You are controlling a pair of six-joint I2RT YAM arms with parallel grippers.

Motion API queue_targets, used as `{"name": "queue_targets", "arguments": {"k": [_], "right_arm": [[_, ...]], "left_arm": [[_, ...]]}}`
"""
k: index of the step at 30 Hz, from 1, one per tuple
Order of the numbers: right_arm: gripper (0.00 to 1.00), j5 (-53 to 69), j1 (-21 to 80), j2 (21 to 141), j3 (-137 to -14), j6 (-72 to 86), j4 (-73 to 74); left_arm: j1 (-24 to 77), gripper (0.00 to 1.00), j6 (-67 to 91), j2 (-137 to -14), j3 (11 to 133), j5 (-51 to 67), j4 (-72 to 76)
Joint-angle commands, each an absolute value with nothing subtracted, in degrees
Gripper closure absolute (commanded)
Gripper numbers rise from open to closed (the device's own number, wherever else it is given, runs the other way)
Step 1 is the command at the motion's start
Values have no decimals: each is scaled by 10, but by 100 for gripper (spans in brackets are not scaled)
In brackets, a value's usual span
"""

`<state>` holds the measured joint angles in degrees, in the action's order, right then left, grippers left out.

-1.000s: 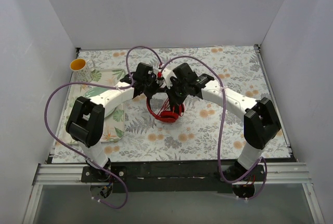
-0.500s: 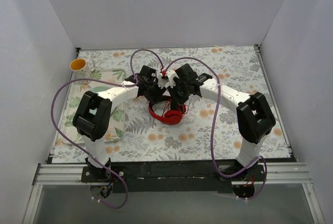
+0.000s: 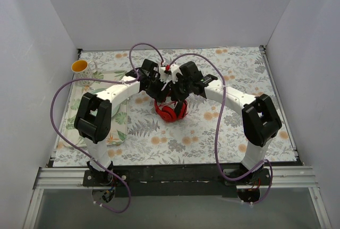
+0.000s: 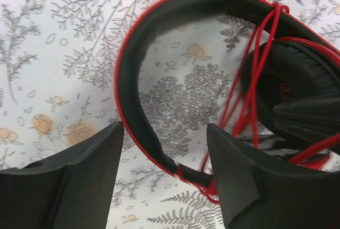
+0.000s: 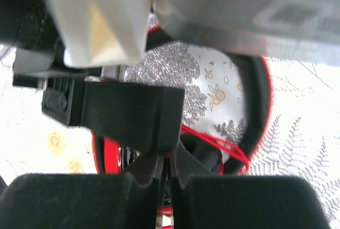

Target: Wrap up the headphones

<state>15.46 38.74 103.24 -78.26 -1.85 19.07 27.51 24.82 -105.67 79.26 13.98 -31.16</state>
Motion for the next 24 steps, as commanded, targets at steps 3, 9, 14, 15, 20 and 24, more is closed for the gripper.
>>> {"name": "queue_targets", "arguments": {"k": [3, 9, 14, 15, 20, 24], "right_arm": [[91, 169, 390, 1064, -772, -4, 264], [90, 158, 390, 1070, -780, -4, 264], [90, 135, 390, 1079, -798, -11, 281], [90, 129, 390, 1081, -800, -14, 282], [90, 129, 391, 1081, -809, -23, 277], [90, 116, 391, 1081, -824, -31, 284]], "left_arm": [[243, 32, 300, -991, 819, 206, -280], [227, 30, 295, -983, 803, 188, -274], [203, 34, 305, -976, 822, 192, -266], [199, 37, 305, -973, 823, 192, -265], [199, 55, 249, -928, 795, 318, -265], [214, 53, 201, -883, 739, 388, -278]]}}
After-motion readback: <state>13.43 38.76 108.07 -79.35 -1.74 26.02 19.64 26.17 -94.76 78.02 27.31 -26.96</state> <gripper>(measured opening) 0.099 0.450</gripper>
